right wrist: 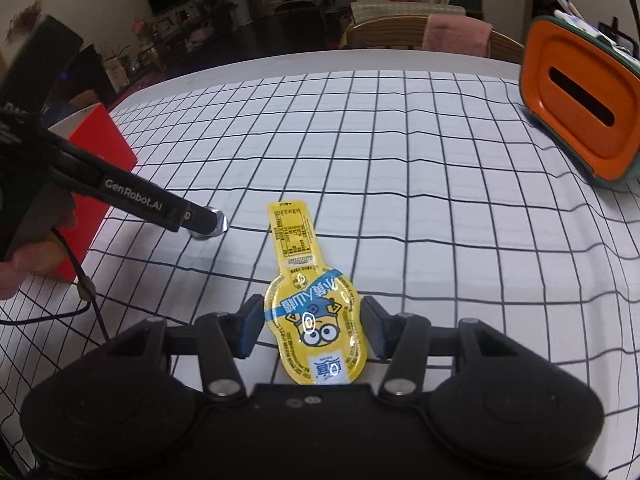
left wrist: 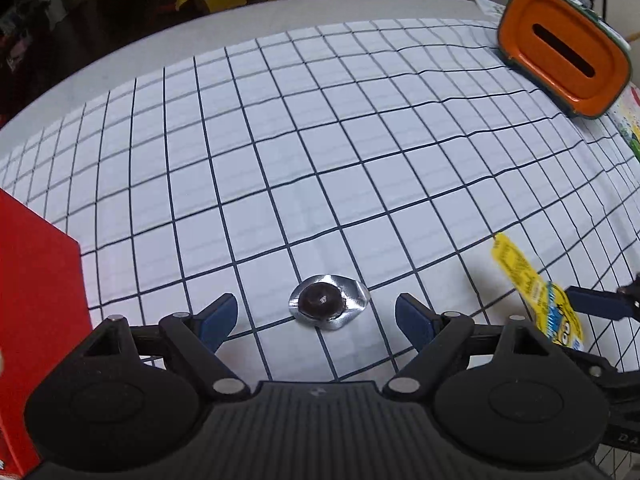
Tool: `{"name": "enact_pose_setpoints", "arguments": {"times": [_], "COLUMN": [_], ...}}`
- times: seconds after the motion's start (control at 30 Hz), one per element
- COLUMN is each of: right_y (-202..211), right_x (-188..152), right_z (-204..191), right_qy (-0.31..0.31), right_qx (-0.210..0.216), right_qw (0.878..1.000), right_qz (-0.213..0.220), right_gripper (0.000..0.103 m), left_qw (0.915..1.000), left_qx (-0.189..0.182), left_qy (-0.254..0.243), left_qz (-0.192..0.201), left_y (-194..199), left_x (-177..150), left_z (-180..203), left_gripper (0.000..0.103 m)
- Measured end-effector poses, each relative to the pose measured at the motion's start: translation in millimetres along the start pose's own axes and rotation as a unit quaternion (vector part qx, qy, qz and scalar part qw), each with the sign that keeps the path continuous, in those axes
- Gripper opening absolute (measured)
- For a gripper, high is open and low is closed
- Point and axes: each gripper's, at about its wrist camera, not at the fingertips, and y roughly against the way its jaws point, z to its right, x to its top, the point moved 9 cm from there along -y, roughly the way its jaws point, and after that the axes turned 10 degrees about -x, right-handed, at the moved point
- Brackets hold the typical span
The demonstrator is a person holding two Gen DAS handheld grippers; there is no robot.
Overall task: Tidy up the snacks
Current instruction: 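Grasp the silver-wrapped chocolate with the left tool while the right tool grasps the yellow Minion pack, then carry the chocolate and Minion pack over the box with both tools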
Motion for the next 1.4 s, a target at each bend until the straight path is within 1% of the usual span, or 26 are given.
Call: {"name": "enact_pose_setpoints", "arguments": {"times": [0.1,0.17,0.37,0.4,0.43,0.5,0.57,0.63,0.7,0.83,1.13,1.4], "right_y": [2.5,2.0,1.0,0.3,-1.2,-2.0,-1.6,-1.9,-1.5,-0.6,8.6,26.5], "right_x": [-1.7,-2.4,-2.5,-2.3,-1.0,-0.4,-0.5,-0.2,-1.1,-2.8,1.2,10.3], "right_z": [8.3,7.5,13.5,12.0,9.7,8.8,7.7,6.7,4.8,1.9,-4.7,-21.3], "right_qy": [-0.008,-0.011,-0.014,-0.015,-0.015,-0.016,-0.017,-0.017,-0.017,-0.017,-0.02,-0.019], "right_qx": [-0.002,-0.003,-0.003,-0.002,-0.002,-0.003,-0.002,-0.003,-0.002,-0.003,-0.001,0.004], "right_qw": [1.0,1.0,1.0,1.0,1.0,1.0,1.0,1.0,1.0,1.0,1.0,1.0], "right_qz": [0.001,0.001,-0.002,-0.002,-0.003,-0.002,-0.002,-0.003,-0.004,-0.004,0.002,0.015], "right_gripper": [0.051,0.052,0.051,0.051,0.051,0.051,0.051,0.051,0.051,0.051,0.051,0.051], "left_qw": [0.9999,0.9999,0.9997,0.9997,0.9997,0.9998,0.9999,0.9999,0.9999,0.9999,0.9998,0.9993], "left_qx": [0.003,0.006,0.014,0.012,0.011,0.015,0.014,0.014,0.013,0.011,0.008,0.001], "left_qy": [0.011,0.008,0.012,0.012,0.011,0.006,0.002,-0.005,-0.009,-0.01,0.011,0.009], "left_qz": [-0.007,-0.009,-0.013,-0.015,-0.017,-0.013,-0.01,-0.005,-0.001,0.006,0.017,0.035], "left_y": [-7.7,-11.7,-22.0,-24.2,-26.9,-27.7,-28.1,-28.9,-28.2,-21.4,1.3,41.2], "left_x": [0.5,0.7,0.3,0.3,0.4,1.2,3.1,5.6,7.4,3.1,-6.8,-17.4], "left_z": [-5.3,-5.5,-2.2,-1.3,0.6,1.7,2.4,3.1,2.6,-2.7,-7.5,-6.2], "left_gripper": [0.086,0.086,0.081,0.077,0.071,0.069,0.064,0.052,0.048,0.045,0.045,0.045]}}
